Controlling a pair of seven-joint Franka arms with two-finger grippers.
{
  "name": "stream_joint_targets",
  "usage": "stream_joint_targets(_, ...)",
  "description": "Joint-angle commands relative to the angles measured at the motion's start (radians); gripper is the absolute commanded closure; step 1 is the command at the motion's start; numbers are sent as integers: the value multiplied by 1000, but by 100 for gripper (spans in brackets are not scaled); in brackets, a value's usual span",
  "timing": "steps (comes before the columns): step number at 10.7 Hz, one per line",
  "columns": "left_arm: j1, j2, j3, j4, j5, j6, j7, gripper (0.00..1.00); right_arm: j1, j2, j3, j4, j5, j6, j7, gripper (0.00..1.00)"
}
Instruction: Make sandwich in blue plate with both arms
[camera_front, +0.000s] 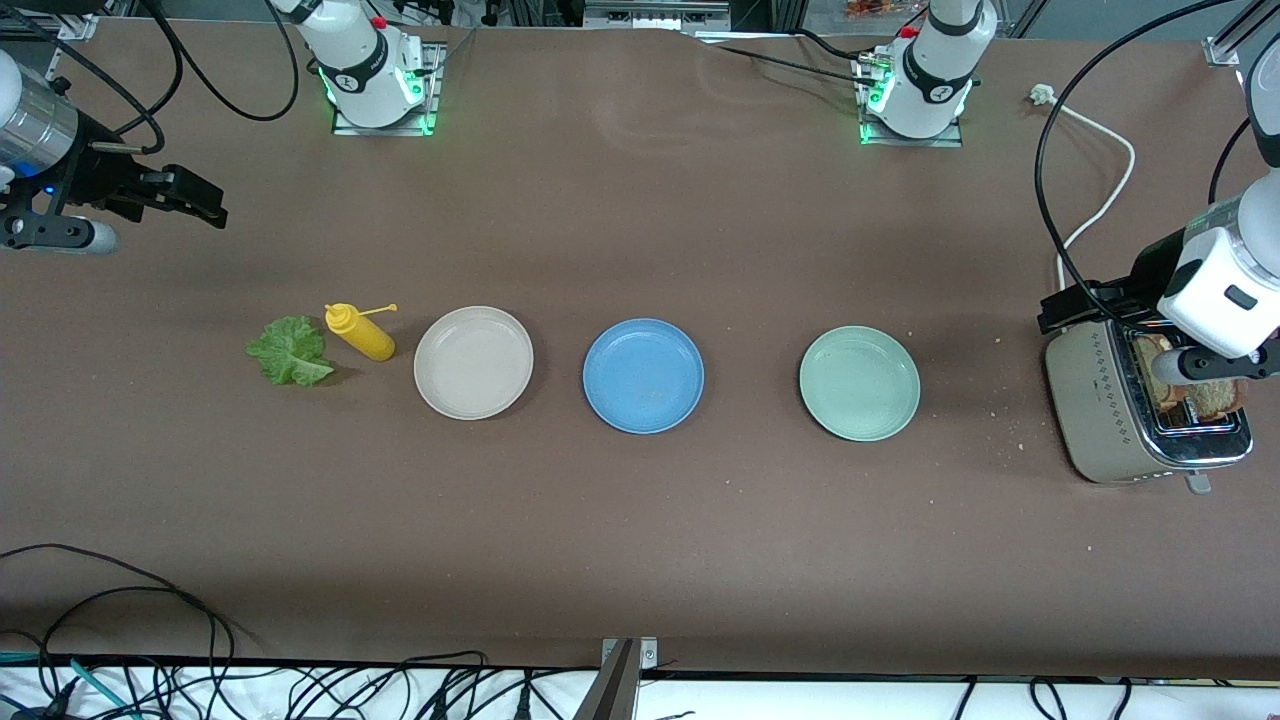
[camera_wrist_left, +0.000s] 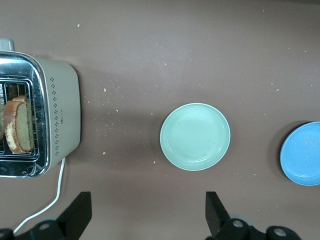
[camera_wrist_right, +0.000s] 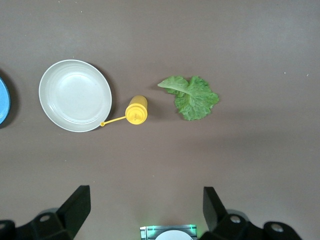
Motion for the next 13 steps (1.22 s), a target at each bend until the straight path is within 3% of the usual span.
stream_joint_targets(1, -8, 12, 10, 14, -12, -7, 15, 0, -3, -7, 0, 5, 19, -14, 5, 0)
stream_joint_targets(4, -5, 23, 11, 10, 9, -7, 12, 0, -3, -5, -2, 5, 19, -14, 5, 0)
stream_joint_targets(6, -2, 73, 14, 8, 124, -7, 22, 0, -3, -7, -2, 5, 19, -16, 4, 0)
stream_joint_targets(13, 21, 91, 16, 7, 124, -6, 24, 0, -3, -2, 0, 9, 19, -14, 5, 0)
